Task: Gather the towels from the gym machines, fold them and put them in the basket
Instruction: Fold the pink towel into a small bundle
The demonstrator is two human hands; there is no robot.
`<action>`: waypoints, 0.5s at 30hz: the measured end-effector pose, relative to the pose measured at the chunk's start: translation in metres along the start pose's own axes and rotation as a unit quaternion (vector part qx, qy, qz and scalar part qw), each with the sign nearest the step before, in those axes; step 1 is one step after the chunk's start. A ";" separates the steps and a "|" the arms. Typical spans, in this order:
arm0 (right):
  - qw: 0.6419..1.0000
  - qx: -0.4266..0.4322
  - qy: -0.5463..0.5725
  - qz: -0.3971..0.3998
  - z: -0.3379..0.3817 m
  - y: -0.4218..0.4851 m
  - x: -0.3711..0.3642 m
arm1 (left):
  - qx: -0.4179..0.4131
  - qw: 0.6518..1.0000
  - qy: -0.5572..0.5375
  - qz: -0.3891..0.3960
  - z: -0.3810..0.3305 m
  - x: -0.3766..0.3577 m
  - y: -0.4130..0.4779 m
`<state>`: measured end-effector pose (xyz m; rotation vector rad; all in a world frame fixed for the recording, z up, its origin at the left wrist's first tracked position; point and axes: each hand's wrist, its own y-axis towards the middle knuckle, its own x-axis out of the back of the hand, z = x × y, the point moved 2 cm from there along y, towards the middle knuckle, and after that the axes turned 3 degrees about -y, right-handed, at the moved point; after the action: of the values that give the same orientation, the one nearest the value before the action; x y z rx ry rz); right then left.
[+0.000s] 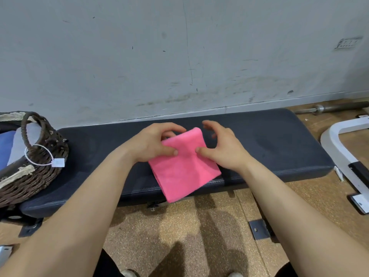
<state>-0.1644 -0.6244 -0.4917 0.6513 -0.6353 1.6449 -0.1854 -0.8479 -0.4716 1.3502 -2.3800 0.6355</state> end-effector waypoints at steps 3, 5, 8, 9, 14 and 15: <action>0.996 -0.026 0.055 0.072 -0.003 0.004 -0.001 | -0.013 0.999 0.053 0.003 -0.007 -0.007 0.003; 0.994 -0.039 0.056 0.081 -0.004 0.006 -0.003 | -0.022 0.995 0.083 -0.050 -0.004 -0.009 0.005; 0.994 -0.057 0.068 0.064 -0.006 0.007 -0.004 | 0.053 0.970 0.194 -0.137 0.004 -0.010 0.002; 0.992 -0.065 0.084 0.064 -0.007 0.007 -0.003 | 0.104 0.957 0.227 -0.148 0.007 -0.009 -0.001; 0.979 -0.111 0.155 0.069 -0.006 0.005 0.002 | 0.226 0.944 0.152 -0.186 0.013 -0.006 -0.014; 0.976 -0.120 0.165 0.072 -0.006 0.005 0.003 | 0.228 0.950 0.102 -0.188 0.013 -0.007 -0.016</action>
<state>-0.1702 -0.6186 -0.4940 0.1534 -0.6344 1.7253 -0.1689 -0.8572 -0.4830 1.7617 -1.8036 1.1871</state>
